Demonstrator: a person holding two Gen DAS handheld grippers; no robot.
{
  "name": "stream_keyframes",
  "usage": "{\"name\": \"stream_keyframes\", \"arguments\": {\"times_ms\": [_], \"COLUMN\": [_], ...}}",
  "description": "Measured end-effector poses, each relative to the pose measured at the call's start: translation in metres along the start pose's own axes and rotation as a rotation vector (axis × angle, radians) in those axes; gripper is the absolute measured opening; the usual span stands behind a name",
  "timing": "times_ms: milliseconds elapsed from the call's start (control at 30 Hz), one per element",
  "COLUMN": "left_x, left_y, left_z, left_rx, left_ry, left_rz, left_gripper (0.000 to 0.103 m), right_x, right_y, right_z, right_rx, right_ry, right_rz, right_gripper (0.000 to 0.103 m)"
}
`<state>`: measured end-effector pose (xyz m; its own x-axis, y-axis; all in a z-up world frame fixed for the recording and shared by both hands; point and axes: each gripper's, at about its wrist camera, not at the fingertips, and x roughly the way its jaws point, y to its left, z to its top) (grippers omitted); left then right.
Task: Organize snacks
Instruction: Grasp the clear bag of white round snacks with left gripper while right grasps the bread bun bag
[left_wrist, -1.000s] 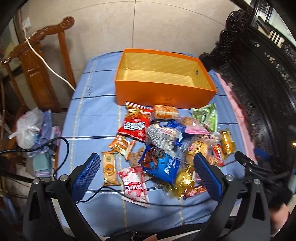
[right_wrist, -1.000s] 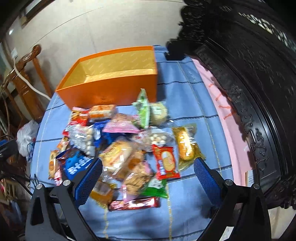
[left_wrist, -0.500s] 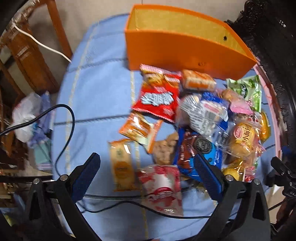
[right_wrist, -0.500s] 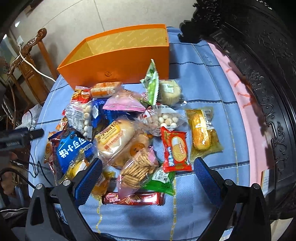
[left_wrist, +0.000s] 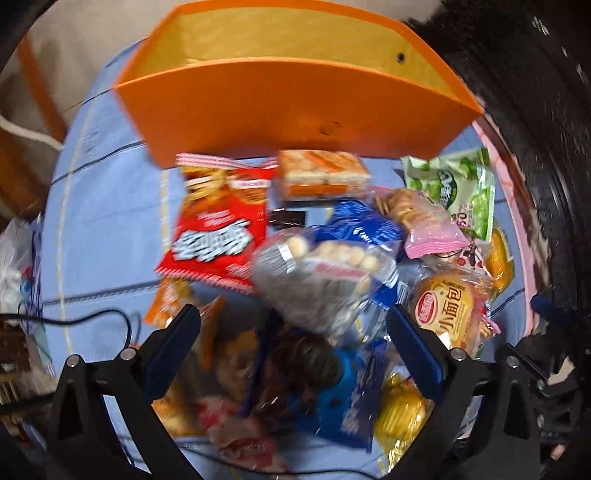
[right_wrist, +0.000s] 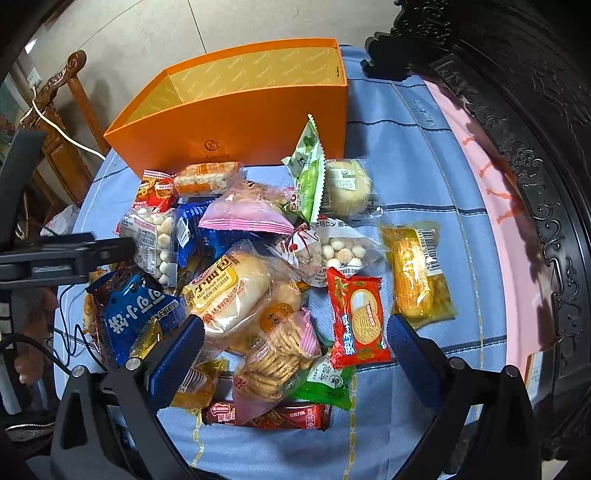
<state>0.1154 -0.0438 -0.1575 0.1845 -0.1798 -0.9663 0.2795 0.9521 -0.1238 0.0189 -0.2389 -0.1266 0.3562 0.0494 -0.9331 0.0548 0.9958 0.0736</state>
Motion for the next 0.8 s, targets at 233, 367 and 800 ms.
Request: {"name": "stream_keyframes", "arguments": {"times_ms": [233, 367, 800], "left_x": [0.024, 0.011, -0.052], "left_y": [-0.017, -0.008, 0.029], "left_z": [0.009, 0.005, -0.028], "left_rx": [0.048, 0.034, -0.057], "left_ry": [0.015, -0.037, -0.166], "left_rz": [0.002, 0.008, -0.001], "left_gripper": [0.050, 0.035, 0.034], "right_x": [0.007, 0.006, 0.049], "right_y": [-0.009, -0.012, 0.034], "right_z": [0.001, 0.005, 0.021], "right_rx": [0.018, 0.015, -0.079], "right_ry": [0.024, 0.010, 0.121], "right_rz": [-0.011, -0.004, 0.226], "right_gripper": [0.099, 0.099, 0.076]}}
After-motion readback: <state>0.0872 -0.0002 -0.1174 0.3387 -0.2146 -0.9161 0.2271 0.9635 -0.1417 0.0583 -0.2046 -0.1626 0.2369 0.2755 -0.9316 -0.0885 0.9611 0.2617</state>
